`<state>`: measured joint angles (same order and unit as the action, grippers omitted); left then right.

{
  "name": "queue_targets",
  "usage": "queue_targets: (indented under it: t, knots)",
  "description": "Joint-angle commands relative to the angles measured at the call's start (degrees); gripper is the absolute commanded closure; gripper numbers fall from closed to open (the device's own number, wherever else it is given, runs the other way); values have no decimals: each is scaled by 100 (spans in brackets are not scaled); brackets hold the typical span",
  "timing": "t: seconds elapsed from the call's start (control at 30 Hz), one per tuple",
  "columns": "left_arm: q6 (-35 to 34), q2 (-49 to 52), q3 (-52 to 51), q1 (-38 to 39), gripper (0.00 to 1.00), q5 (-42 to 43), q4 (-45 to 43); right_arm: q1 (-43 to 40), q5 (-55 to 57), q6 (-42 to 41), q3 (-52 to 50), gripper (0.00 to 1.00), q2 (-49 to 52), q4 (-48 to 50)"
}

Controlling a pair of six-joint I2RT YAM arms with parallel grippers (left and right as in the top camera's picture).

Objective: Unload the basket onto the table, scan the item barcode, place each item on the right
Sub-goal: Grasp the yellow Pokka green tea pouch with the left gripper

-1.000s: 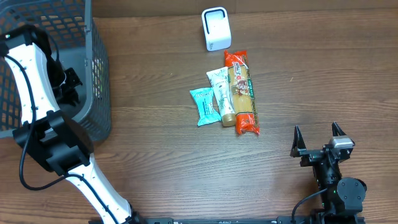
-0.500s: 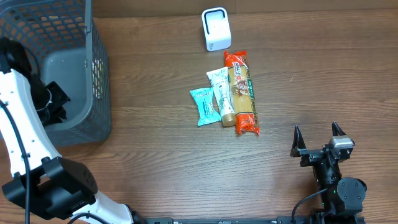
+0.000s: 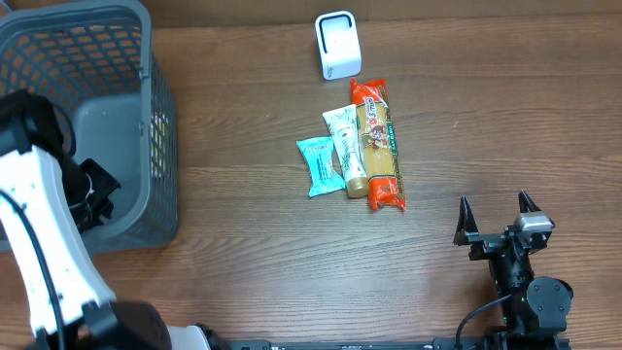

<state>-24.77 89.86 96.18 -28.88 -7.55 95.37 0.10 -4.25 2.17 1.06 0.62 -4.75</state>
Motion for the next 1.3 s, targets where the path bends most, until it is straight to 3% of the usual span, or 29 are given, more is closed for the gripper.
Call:
queue_targets:
  t: [0.0,0.1,0.3,0.33,0.4,0.5,0.73,1.27]
  knots:
    - [-249,-487,-238,-24,96,-50,-439,22,-28,68,-59,0,-46,20]
    - [-256,-455,-238,-24,91,-28,-1252,22,-28,68,-59,0,-46,20]
    - [-46,-35,-238,-24,36,116,-2896,22,-28,68,-59,0,-46,20]
    - [219,98,-238,-22,14,376,-3128,22,-28,68,-59,0,-46,20]
    - [837,363,-238,-22,0,1064,-3429,22,-28,68,-59,0,-46,20]
    - [1683,813,-238,-2,0,1915,-3724,22,-28,68,-59,0,-46,20]
    - [2636,1814,-238,11,2,1982,-3764,22,-28,68,-59,0,-46,20]
    - [2979,3169,-238,542,0,1720,-4013,22,-28,68,-59,0,-46,20]
